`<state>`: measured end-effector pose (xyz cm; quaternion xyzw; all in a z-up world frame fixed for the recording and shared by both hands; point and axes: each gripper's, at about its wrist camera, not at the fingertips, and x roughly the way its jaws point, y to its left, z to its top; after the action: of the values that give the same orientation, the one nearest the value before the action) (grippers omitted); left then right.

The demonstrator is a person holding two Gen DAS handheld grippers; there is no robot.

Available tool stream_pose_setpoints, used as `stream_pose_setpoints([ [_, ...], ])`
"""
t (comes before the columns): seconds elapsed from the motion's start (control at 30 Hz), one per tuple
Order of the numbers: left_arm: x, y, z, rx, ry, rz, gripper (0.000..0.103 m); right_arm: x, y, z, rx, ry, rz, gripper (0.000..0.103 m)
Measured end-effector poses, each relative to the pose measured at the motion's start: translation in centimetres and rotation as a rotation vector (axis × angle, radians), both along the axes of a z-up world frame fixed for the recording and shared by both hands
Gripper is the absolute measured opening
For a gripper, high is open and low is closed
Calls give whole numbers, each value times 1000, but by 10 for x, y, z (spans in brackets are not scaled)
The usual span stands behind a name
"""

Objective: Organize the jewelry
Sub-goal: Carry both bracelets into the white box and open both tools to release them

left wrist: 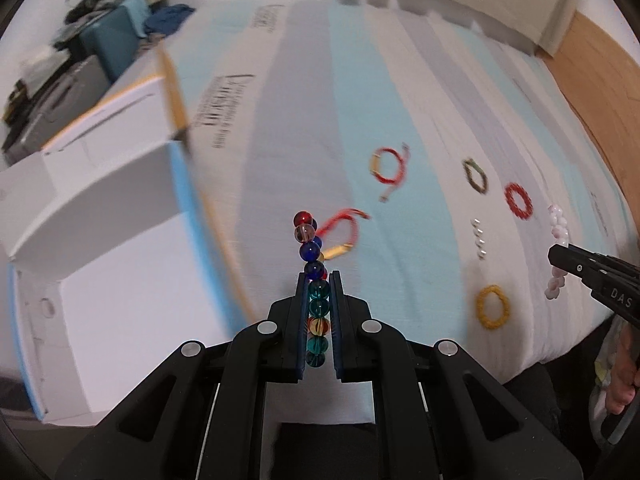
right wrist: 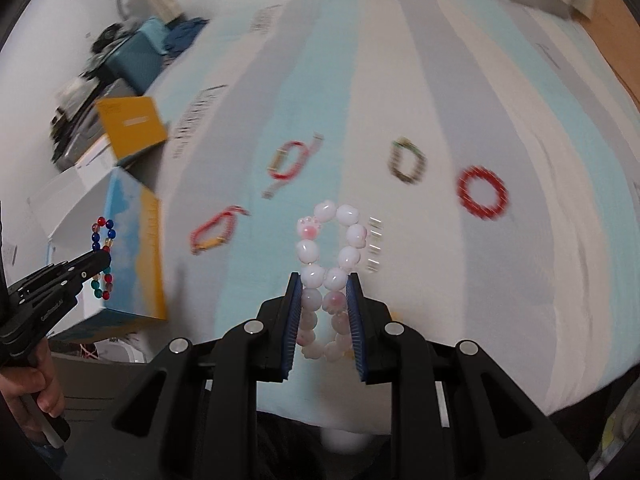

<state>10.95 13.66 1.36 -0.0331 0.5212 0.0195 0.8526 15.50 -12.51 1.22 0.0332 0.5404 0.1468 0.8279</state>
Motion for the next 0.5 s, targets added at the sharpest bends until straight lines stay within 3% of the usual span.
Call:
stream_pose_setpoints([
  [0.2, -22, 61, 14, 13, -15, 86, 9, -7, 80, 27, 10, -46, 110, 21],
  [0.5, -63, 153, 20, 16, -14, 226, 9, -29, 197, 43, 32, -74, 281, 21],
])
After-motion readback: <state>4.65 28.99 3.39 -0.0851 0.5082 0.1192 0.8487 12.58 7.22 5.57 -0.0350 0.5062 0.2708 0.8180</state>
